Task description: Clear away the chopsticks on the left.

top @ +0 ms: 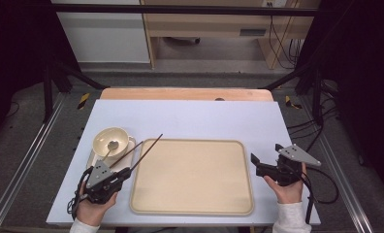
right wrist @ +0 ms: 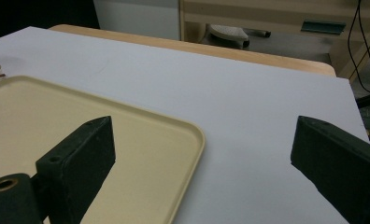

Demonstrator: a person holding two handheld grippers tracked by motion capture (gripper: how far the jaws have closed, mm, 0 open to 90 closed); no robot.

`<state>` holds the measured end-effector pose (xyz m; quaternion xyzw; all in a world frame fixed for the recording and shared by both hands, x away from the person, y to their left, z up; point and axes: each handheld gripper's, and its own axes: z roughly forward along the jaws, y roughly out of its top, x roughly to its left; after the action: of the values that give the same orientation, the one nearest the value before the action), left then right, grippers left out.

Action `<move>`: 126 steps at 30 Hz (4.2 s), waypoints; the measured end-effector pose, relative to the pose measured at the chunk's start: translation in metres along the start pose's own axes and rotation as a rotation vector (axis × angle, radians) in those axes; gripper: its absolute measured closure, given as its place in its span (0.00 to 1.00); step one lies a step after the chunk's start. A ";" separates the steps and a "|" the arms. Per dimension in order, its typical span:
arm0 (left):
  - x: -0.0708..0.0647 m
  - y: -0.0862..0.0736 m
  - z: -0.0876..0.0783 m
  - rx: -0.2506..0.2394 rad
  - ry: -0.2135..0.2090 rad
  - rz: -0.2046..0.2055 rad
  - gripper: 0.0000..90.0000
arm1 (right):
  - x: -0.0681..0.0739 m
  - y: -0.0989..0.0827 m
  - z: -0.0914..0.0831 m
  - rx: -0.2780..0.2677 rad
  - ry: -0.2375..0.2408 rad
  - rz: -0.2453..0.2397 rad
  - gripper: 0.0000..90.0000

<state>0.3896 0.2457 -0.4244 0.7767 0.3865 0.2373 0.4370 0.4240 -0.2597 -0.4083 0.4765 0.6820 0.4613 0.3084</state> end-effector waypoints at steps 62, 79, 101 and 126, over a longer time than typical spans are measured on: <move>-0.058 -0.013 0.049 -0.088 0.266 -0.341 0.94 | -0.001 0.000 -0.001 -0.003 0.010 0.013 0.08; -0.058 -0.025 0.059 -0.016 0.303 -0.358 0.94 | -0.001 0.000 -0.001 0.002 0.009 0.012 0.08; -0.057 -0.033 0.066 0.084 0.328 -0.358 0.94 | -0.001 0.000 -0.001 0.005 0.007 0.009 0.08; -0.057 -0.024 0.058 0.028 0.235 -0.306 0.81 | -0.002 0.000 -0.001 0.005 0.006 0.008 0.08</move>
<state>0.3877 0.1788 -0.4757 0.6819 0.5517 0.2517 0.4090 0.4237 -0.2614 -0.4082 0.4786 0.6823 0.4622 0.3030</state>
